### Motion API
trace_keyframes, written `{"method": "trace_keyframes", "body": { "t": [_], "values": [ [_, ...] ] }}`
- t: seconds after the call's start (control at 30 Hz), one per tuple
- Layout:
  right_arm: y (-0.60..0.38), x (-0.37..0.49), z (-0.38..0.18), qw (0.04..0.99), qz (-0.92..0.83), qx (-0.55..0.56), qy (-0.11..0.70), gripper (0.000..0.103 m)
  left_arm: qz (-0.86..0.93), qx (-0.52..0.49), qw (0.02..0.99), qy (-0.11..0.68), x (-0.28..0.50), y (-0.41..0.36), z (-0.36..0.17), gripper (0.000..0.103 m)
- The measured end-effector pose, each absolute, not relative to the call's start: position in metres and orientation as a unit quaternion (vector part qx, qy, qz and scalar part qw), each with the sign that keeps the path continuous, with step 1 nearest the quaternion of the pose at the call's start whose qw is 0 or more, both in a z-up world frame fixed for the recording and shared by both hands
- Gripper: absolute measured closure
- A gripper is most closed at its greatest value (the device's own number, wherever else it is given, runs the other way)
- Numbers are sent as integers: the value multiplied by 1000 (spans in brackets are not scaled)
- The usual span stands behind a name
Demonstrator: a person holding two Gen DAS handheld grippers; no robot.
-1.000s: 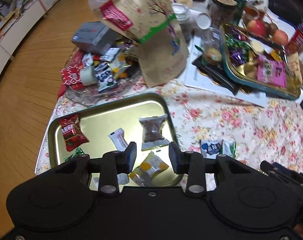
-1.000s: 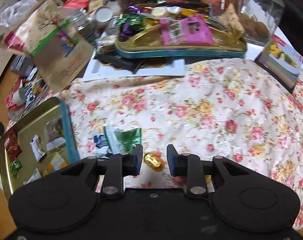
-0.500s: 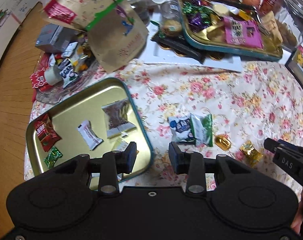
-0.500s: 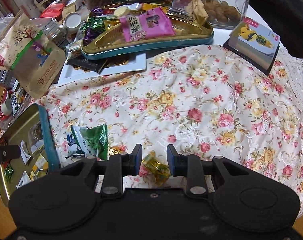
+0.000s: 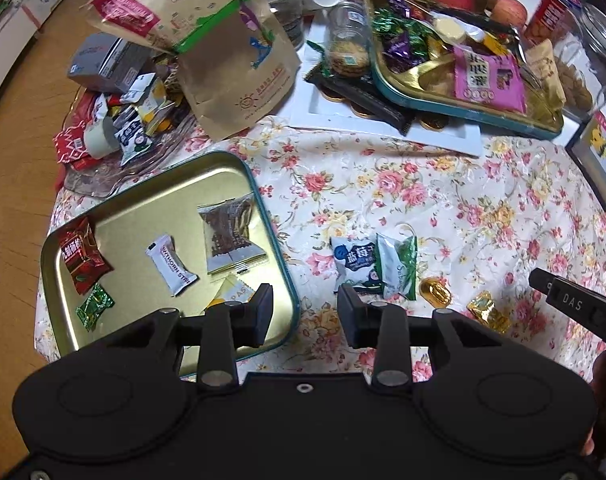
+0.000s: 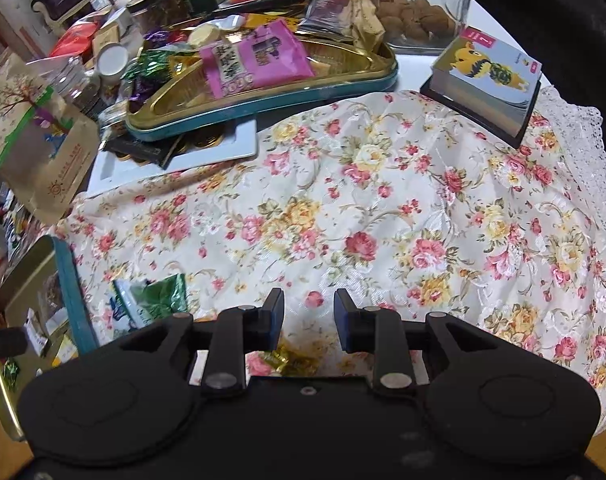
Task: Organize snacks
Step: 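Withdraw both open grippers from the gold tray toward the loose snacks, then grasp the gold foil-wrapped candy with the right gripper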
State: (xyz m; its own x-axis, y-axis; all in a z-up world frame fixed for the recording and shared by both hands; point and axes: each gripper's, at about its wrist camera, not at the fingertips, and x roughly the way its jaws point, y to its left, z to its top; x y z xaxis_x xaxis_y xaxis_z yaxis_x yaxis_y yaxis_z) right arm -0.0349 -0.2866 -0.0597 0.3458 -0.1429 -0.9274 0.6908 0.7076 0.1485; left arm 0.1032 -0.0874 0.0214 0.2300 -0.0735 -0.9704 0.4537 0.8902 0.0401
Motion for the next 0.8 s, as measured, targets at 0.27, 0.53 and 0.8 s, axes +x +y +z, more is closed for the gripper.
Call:
{"method": "trace_keyframes", "body": {
  "t": [0.27, 0.53, 0.8],
  "values": [
    [-271, -29, -79, 760, -246, 262, 541, 74, -160, 133, 763, 613, 115, -75, 20, 57],
    [-240, -19, -92, 773, -196, 175, 578, 68, -174, 135, 755, 618, 111, -80, 19, 57],
    [-223, -15, -112, 768, -173, 122, 605, 65, -182, 130, 755, 616, 110, -78, 23, 57]
  ]
}}
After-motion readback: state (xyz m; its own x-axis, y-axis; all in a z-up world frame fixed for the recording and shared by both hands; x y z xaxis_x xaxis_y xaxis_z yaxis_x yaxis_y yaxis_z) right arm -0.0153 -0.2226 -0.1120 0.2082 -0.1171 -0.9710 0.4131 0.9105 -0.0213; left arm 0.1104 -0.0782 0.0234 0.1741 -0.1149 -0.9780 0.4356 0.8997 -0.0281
